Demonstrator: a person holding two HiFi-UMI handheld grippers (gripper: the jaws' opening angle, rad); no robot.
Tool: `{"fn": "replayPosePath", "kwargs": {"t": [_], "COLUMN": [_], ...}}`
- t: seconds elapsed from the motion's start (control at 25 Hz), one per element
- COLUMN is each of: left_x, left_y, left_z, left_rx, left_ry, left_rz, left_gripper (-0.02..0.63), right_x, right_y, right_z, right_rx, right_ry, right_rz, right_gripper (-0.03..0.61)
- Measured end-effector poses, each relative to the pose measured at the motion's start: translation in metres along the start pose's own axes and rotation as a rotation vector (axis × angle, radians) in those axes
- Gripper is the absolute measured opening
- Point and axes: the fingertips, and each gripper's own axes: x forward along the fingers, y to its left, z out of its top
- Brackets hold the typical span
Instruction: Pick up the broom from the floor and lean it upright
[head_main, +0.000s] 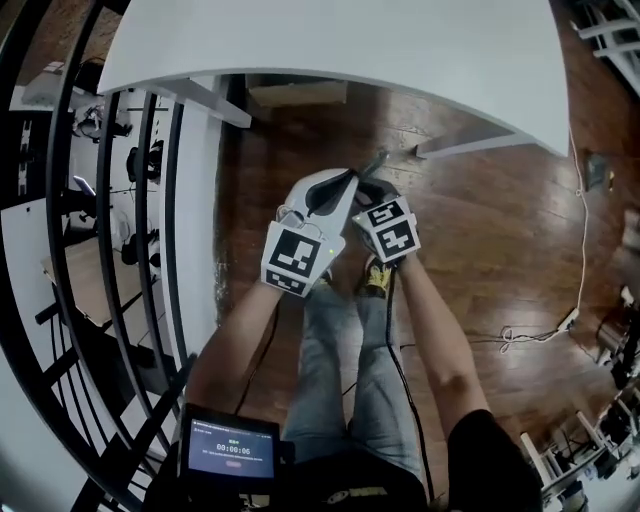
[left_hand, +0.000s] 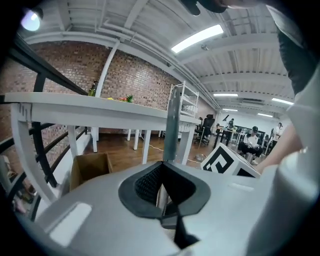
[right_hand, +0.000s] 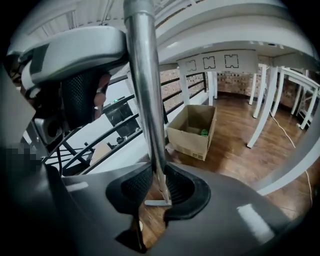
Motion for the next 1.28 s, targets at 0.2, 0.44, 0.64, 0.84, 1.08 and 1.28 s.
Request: {"fn": "replayPosePath", "kwargs": {"t": [0.2,0.44,0.64,0.84,1.08,1.28], "left_x": [0.027,0.042,0.05,0.054,0.054,0.053], "left_y": [0.006,0.015,0.012,0.017,0.023,0.027], "left_z": [0.024,0.05,0.042,0.03,0.027,0.019], "left_rx": [0.014,0.003,0.04,0.022,-0.01,-0.005], "left_ry": [-0.007,-0.041,-0.012,0.0,-0.005,0.007], "left_rz": [0.006,0.036,0.03,0.039,0.041,0.048], "left_gripper": [0.017,0.017,0.017,0.017,0.017,0.017], "right_x": [-0.004,-0.005,0.005,0.016,0.017,0.017], "right_y": [-0.02,-0.044,-0.071,-0.076,-0.078,-0.078], "right_z": [0.011,0.033,0.05,0.055,0.054,0.06], "right_rx": [0.001,-0.009,0.031,0.022,0.045,0.04], "right_ry": [-0.019,-0.016,-0.036,-0.042,-0.076,-0.143], "right_rz": [-0.015,-0.044,-0.069,-0.071,-0.06,-0.051], "right_gripper": [0.082,0.084,0.086,0.086,0.091,0.117]}}
